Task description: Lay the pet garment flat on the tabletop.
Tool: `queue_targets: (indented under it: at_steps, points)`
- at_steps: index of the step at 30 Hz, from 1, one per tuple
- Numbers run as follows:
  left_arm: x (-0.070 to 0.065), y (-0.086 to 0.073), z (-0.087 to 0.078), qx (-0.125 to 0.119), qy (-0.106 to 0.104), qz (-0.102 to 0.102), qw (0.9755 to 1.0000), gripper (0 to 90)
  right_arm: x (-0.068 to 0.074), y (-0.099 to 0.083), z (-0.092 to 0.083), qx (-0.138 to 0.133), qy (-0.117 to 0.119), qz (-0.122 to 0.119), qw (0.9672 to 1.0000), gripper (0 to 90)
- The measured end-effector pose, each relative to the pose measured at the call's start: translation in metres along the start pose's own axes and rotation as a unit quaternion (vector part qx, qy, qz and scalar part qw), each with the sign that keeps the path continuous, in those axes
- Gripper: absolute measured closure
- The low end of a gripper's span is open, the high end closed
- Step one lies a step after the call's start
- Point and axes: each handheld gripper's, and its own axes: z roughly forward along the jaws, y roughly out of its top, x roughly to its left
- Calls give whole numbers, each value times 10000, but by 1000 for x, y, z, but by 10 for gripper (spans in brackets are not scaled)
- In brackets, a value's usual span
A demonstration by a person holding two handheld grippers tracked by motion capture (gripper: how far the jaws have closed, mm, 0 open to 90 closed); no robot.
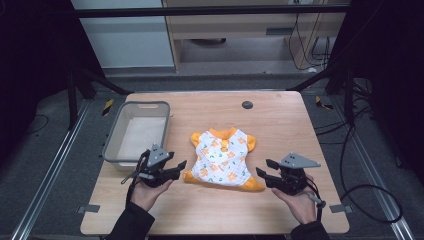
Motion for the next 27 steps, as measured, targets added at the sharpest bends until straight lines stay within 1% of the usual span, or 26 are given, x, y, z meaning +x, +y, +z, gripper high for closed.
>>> queue_targets:
  at_steps: [1,2,3,5,6,7,10,11,12,13,14,15,16,17,18,19,20,21,22,23,24,25,27]
  points:
    - [-3,-11,3,123,-2,32,9999,421,2,-12,1,116,50,9,9999,465]
    - [-3,-11,3,123,-2,32,9999,420,2,-12,1,116,50,9,9999,465]
    - [-4,-22,8,242,-24,32,9997,420,3,-22,3,249,109,-13,9996,450]
    - [-4,-28,13,378,-35,36,9993,422,3,-31,7,348,162,-2,9993,444]
    - [-4,-28,13,378,-35,36,9993,421,3,-31,7,348,162,-2,9993,444]
    - [-4,-30,16,452,-35,69,9989,421,2,-34,10,401,201,9,9990,440]
    - [-6,-35,23,550,-44,151,9984,416,1,-43,18,558,278,18,9981,430]
    - [-7,-39,28,664,-9,270,9974,417,1,-46,22,638,302,15,9975,424]
    - [-7,-39,28,664,-9,270,9974,421,1,-46,22,638,302,15,9975,424]
    - [-8,-40,31,720,-2,309,9969,421,1,-48,24,659,326,21,9973,424]
    - [-7,-41,33,785,-3,321,9964,422,1,-49,26,706,331,1,9970,424]
    - [-7,-41,35,801,7,324,9963,423,1,-50,27,745,332,-53,9967,426]
    - [-7,-41,37,841,7,365,9958,428,1,-50,29,765,334,-92,9965,430]
    - [-7,-42,40,879,-15,394,9953,440,1,-51,33,846,370,-101,9957,458]
    - [-7,-42,40,879,-15,394,9953,458,1,-51,33,846,370,-101,9957,458]
    - [-7,-42,42,894,-48,378,9953,485,3,-51,36,922,426,-107,9948,503]
    - [-7,-43,43,916,-102,356,9951,485,3,-51,36,922,426,-107,9948,503]
    - [-8,-43,45,969,-161,359,9945,526,3,-50,39,974,525,-108,9938,568]
    - [-8,-43,45,969,-161,359,9945,558,3,-50,39,974,525,-108,9938,568]
    - [-9,-43,46,1046,-195,343,9937,587,4,-50,42,1059,595,-72,9926,652]
    - [-9,-43,46,1046,-195,343,9937,606,4,-50,42,1059,595,-72,9926,652]
    - [-10,-44,47,1093,-215,341,9932,606,4,-50,42,1077,581,-78,9924,691]
    - [-10,-43,47,1136,-251,316,9927,674,5,-49,42,1122,626,-5,9917,799]
